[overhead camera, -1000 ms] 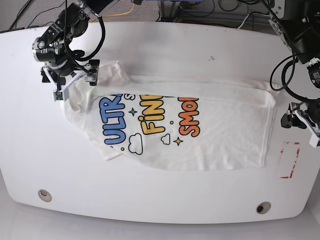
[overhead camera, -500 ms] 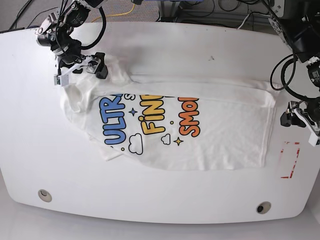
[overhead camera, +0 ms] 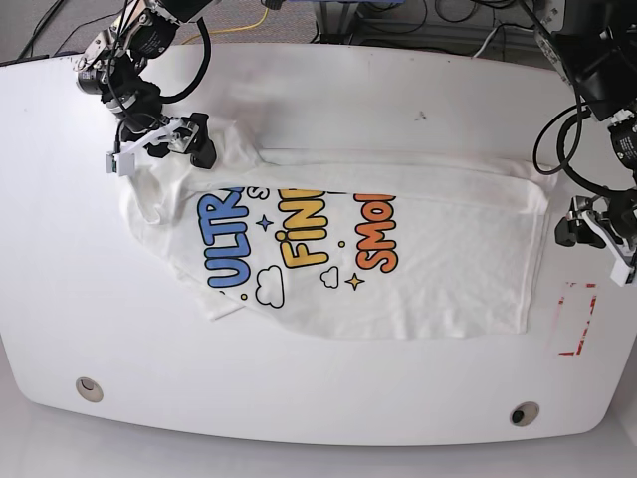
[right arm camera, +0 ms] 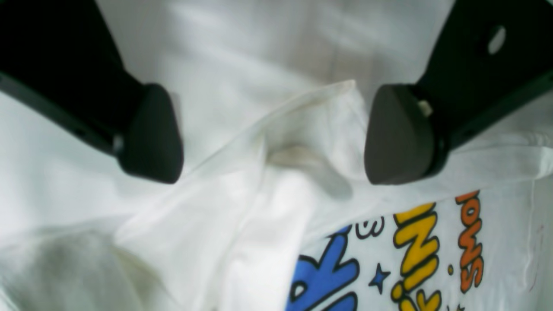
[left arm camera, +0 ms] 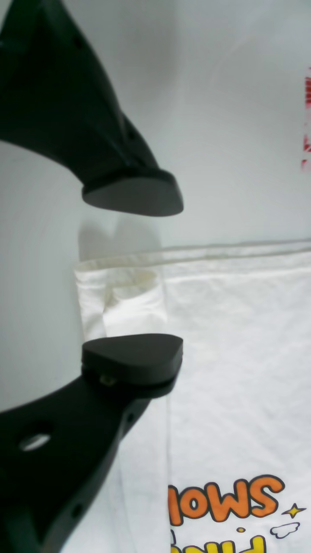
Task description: Layout the t-shirt on the table in an organized manner, then fold the t-shirt properly
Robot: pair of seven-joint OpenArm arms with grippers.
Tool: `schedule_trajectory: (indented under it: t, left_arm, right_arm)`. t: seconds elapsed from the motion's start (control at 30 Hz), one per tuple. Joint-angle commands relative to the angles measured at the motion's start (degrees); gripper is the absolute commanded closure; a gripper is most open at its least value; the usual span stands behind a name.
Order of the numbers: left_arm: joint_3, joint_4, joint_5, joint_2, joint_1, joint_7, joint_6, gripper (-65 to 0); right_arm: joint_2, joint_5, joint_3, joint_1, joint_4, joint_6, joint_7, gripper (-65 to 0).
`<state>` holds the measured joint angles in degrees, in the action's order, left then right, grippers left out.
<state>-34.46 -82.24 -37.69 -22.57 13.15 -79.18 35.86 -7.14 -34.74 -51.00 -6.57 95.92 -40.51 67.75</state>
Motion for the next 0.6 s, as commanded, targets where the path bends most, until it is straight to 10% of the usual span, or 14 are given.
schedule_trajectory:
  t: [0.0,0.23,0.57]
  left_arm:
    - [-0.22,-1.06,-0.86,-1.39,1.23,1.07,0.14,-40.3]
    - [-0.22,-1.06,-0.86,-1.39,0.44,1.07,0.23,-40.3]
    - [-0.22,-1.06,-0.86,-1.39,0.08,1.07,0.23,-40.3]
  right_arm:
    - [0.15,0.76,0.5,0.11,0.39,0.51,1.49,-54.5]
    - [0.15,0.76,2.96,0.11,0.39,0.51,1.49,-24.3]
    - [0.15,0.76,3.14,0.11,1.09,0.51,1.57,-1.3]
